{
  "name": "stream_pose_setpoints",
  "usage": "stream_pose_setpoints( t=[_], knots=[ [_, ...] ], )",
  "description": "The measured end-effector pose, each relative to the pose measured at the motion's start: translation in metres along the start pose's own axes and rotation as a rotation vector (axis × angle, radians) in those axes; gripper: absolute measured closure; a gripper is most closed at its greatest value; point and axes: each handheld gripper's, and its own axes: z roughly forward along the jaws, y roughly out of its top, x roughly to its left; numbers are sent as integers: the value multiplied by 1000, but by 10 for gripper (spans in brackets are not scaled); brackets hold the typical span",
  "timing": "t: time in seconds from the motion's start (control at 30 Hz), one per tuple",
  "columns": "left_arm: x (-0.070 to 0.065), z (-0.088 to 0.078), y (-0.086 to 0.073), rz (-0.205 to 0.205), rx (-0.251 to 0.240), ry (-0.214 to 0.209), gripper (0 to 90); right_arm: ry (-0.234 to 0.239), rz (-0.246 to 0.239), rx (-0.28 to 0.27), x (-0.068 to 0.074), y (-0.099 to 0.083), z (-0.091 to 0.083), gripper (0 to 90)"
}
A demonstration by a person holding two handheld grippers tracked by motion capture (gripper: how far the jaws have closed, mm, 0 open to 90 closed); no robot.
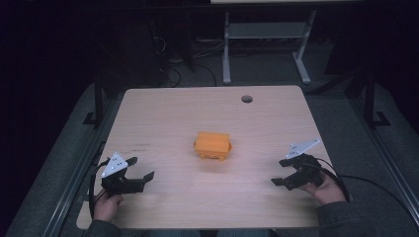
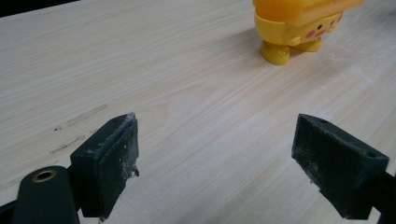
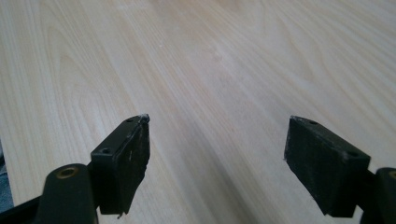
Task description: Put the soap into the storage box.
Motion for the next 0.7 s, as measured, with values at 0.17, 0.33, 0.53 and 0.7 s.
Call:
stream_pose_setpoints(
  t=[0.17, 0.33, 0.53, 0.7],
  knots=[
    [-1, 1, 0, 3, 4, -3, 141, -6, 19, -18, 5, -12, -1, 219],
    [-2, 1, 0, 13, 10, -5, 141, -23, 43, -46, 8, -25, -3, 215],
    [-2, 1, 0, 23, 13, -7, 141, -48, 78, -77, 11, -39, -6, 213],
    [-3, 2, 0, 20, 9, -8, 141, -81, 91, -92, 19, -50, -9, 209]
  ],
)
